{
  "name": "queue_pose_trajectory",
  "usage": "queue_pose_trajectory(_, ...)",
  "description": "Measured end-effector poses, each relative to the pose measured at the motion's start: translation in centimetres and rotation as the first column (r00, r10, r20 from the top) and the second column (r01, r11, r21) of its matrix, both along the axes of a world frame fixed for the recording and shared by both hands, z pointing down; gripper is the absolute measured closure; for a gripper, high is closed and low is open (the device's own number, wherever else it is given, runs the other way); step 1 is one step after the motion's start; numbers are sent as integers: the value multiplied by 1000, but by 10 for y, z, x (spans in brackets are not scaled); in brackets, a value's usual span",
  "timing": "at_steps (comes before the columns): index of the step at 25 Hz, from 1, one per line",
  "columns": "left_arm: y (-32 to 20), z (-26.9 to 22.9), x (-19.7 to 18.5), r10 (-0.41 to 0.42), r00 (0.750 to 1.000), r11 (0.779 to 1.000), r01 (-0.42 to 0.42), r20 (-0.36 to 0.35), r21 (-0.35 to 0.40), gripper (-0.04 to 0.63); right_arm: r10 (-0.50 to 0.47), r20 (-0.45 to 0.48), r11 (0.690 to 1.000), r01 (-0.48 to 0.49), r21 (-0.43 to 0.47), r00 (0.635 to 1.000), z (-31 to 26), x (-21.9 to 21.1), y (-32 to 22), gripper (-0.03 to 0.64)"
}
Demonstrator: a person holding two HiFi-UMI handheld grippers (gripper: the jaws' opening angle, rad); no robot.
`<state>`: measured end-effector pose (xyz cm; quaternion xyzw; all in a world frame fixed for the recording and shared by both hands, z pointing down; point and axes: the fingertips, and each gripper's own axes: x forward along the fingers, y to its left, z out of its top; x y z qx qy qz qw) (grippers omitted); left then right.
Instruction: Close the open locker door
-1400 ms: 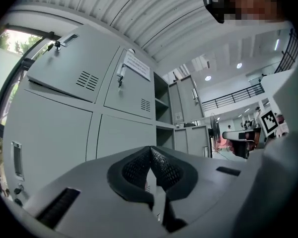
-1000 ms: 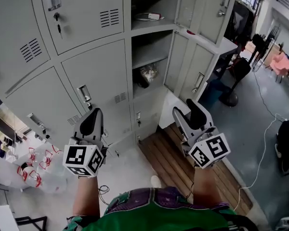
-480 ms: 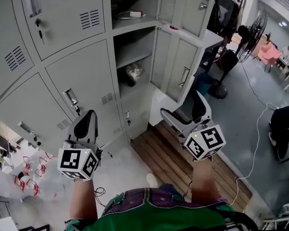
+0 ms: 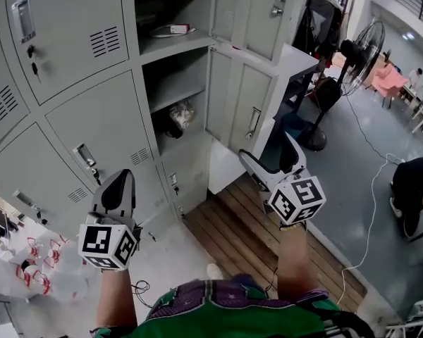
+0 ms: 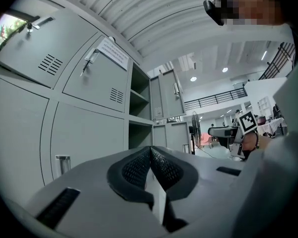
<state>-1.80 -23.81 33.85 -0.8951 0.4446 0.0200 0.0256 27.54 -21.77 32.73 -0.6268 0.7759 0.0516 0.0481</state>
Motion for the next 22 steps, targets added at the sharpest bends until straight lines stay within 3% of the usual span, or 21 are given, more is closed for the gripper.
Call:
queue_pose_trajectory(12,-26,5,69,-27,999,1000,27,37,0,575,-37,-9,998,37,-56,999,26,75,-65,123)
queue_pose_trajectory(22,-49,20,89,-83,995,996,84,49,-28,575,-87,-12,990,86,-109,996,53,97,-119,135)
